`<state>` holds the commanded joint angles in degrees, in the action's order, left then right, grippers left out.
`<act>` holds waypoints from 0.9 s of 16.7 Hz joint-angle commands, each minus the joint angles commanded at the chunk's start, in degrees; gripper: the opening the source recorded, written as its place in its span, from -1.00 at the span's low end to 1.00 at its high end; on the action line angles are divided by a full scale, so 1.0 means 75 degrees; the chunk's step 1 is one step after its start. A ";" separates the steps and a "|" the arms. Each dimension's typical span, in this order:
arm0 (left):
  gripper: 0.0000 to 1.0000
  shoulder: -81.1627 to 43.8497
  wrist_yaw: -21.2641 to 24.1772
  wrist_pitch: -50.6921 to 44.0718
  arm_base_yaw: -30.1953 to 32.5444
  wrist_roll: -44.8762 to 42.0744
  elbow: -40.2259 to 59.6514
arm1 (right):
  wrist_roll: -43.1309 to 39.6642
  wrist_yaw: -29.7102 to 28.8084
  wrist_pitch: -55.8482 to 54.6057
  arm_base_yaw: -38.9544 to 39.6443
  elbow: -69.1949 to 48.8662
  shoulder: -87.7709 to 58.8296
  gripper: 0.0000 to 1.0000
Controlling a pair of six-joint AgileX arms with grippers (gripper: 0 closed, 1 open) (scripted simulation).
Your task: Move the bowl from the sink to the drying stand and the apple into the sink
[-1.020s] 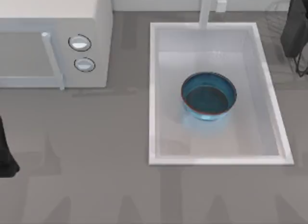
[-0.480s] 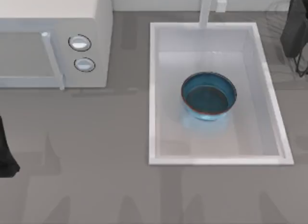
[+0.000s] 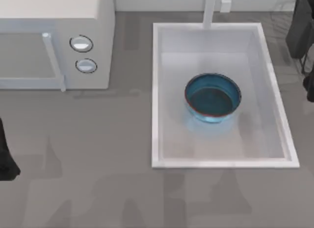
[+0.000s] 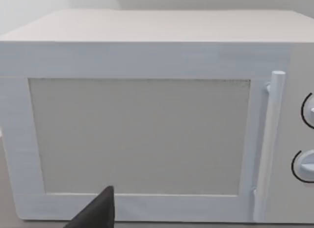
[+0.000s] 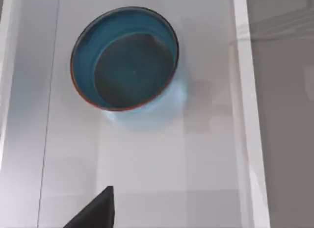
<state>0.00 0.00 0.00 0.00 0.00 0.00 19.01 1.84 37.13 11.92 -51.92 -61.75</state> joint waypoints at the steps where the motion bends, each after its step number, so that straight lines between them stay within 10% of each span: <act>1: 1.00 0.0000 0.0000 0.0000 0.0000 0.0000 0.0000 | 0.0230 0.0058 0.0538 0.0172 -0.0755 -0.0914 1.00; 15: 1.00 0.0000 0.0000 0.0000 0.0000 0.0000 0.0000 | 0.1632 -0.0583 0.4700 0.2143 -1.0951 -1.1112 1.00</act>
<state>0.00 0.00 0.00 0.00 0.00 0.00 31.25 -2.53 72.38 27.99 -134.05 -145.09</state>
